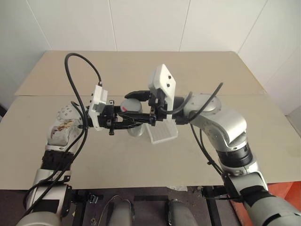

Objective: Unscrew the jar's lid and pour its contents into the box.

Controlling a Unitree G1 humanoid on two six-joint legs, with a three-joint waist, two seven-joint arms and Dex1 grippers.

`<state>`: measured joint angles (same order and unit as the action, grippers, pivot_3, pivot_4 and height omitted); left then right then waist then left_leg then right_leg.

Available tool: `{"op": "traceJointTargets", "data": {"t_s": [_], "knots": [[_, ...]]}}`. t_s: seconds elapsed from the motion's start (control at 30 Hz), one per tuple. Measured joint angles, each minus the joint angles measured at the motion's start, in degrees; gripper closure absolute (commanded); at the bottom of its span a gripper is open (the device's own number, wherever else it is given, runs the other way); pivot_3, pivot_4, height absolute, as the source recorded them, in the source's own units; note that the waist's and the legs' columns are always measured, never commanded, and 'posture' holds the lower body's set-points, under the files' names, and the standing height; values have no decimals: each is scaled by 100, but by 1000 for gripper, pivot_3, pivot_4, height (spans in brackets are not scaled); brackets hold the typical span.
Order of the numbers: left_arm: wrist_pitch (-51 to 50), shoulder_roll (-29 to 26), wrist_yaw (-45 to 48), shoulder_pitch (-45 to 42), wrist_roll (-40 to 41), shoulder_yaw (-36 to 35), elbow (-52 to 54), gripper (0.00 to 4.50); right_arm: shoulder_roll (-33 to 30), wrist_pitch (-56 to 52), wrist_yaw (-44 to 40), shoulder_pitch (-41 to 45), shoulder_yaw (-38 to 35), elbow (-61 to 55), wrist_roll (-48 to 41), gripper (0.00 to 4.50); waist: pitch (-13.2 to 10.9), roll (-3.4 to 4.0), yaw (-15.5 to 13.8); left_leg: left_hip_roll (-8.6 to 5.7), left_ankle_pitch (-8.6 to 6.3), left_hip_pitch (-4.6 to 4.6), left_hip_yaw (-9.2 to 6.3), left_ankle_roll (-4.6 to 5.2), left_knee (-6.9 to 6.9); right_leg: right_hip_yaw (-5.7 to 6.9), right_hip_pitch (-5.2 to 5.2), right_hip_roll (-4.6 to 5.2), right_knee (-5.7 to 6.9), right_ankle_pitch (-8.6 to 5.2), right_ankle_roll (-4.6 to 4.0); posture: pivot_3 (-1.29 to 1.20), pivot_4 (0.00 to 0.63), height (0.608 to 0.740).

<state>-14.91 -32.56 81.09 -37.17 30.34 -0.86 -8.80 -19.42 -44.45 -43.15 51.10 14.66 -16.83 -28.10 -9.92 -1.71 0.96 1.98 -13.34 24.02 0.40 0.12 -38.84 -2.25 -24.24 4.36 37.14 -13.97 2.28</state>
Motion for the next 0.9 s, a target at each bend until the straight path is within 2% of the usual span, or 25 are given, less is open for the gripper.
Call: {"op": "traceJointTargets", "data": {"t_s": [0.13,0.27,0.4,0.5,0.7,0.8,0.9], "knots": [[20,0,4,20,-5,3,14,2568,35,-312,-6,105,-117,85,-207,1751,0,0,1,1,0,0,0,0,0,0,0,0,0,0,0,0,150,740],[164,-49,75,151,-122,73,55,2568,62,-884,-54,331,-740,171,-934,1751,0,0,-6,1,0,0,0,0,1,0,0,0,0,0,-1,0,150,740],[216,-66,78,184,-125,91,52,2568,-65,-1013,93,366,-1137,145,-1117,1751,0,0,-11,0,0,0,0,0,1,1,1,1,-1,0,0,0,150,740],[221,-81,22,195,-124,71,50,2568,-392,-644,312,-47,-1070,-19,-612,1751,0,0,-29,-4,0,3,-2,0,0,3,3,4,-4,0,0,0,150,740],[225,-48,-286,190,-112,-48,46,2568,-1285,367,753,-1791,-1103,-131,642,1751,1,-1,-28,-4,0,11,-3,0,-1,3,-3,4,-5,0,1,0,150,740],[232,-7,-428,199,-115,-62,60,2568,-1377,683,1135,-2622,-1382,-24,1035,1751,1,-1,-14,-4,0,8,-1,0,-2,-1,-2,3,-3,0,0,0,150,740],[245,28,-591,223,-117,-62,100,2568,-1293,796,1526,-3070,-1636,239,1278,1751,1,-1,28,-3,0,-6,3,0,1,-9,5,0,-1,0,0,0,150,740]]}}
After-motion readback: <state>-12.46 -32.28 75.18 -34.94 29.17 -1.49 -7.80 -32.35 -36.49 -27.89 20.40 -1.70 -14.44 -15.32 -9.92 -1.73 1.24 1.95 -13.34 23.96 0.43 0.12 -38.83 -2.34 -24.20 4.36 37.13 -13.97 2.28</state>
